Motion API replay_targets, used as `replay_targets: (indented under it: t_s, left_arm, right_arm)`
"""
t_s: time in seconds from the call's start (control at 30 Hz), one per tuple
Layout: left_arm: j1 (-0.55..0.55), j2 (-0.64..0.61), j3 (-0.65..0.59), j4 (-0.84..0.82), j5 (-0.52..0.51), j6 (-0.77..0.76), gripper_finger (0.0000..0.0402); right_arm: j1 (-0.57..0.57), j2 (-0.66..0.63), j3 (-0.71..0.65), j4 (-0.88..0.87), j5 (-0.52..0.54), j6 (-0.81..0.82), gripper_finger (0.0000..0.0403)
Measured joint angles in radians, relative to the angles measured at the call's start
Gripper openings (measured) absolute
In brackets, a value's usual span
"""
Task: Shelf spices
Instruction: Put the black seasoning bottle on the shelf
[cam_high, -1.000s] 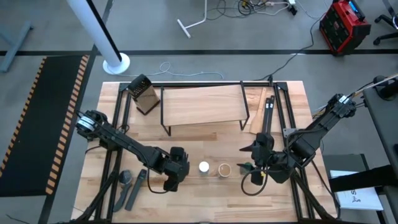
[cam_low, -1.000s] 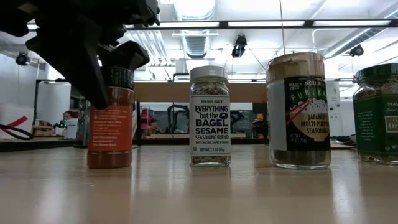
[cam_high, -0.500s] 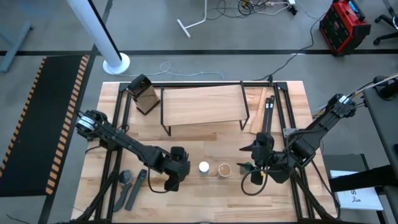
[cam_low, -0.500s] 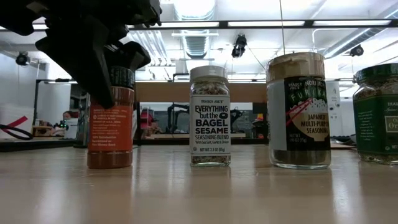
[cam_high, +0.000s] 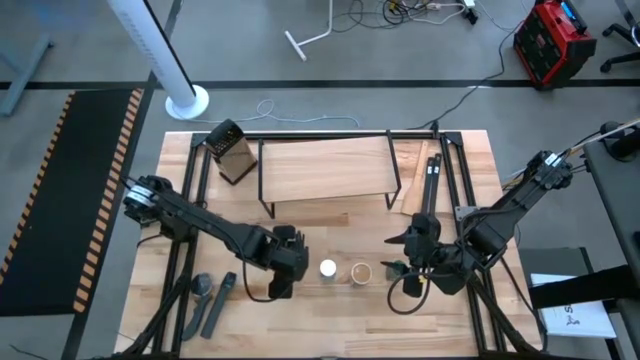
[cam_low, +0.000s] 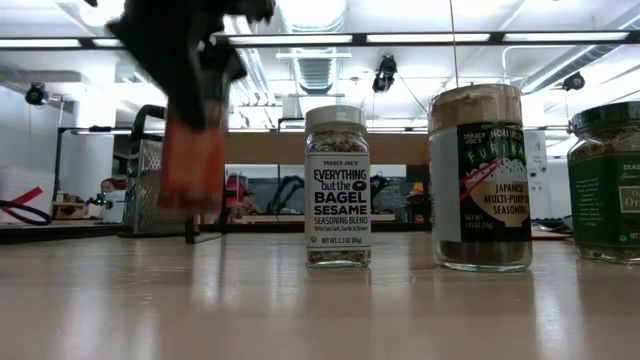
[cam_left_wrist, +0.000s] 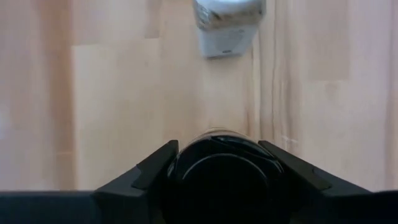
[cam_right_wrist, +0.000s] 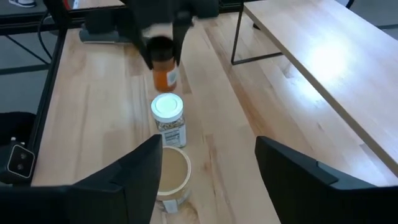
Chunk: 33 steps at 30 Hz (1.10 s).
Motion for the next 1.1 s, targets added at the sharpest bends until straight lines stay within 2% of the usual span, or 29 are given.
replay_targets:
  t_s: [0.33, 0.53, 0.77, 0.93, 1.03, 1.1]
  left_arm:
    - [0.15, -0.002, 0.28, -0.333, -0.01, 0.068, 0.019]
    - [0.287, -0.006, 0.405, -0.413, -0.005, 0.129, 0.0187]
    - [0.434, -0.007, 0.55, -0.491, 0.052, 0.149, 0.0191]
    - [0.545, -0.008, 0.601, -0.565, 0.053, 0.129, 0.019]
    - [0.602, -0.009, 0.601, -0.571, 0.052, 0.087, 0.0193]
    - [0.625, -0.01, 0.588, -0.57, 0.052, 0.056, 0.0193]
  right_arm:
    - [0.0, 0.0, -0.082, 0.087, 0.026, 0.055, 0.0225]
    - [0.0, 0.0, -0.147, 0.204, 0.048, 0.057, 0.0232]
    - [0.0, 0.048, -0.197, 0.366, 0.083, 0.037, 0.0226]
    - [0.0, 0.116, -0.202, 0.398, 0.162, 0.03, 0.0217]
    - [0.0, 0.141, -0.202, 0.401, 0.23, 0.038, 0.0215]
    - [-0.002, 0.146, -0.201, 0.401, 0.234, 0.038, 0.0216]
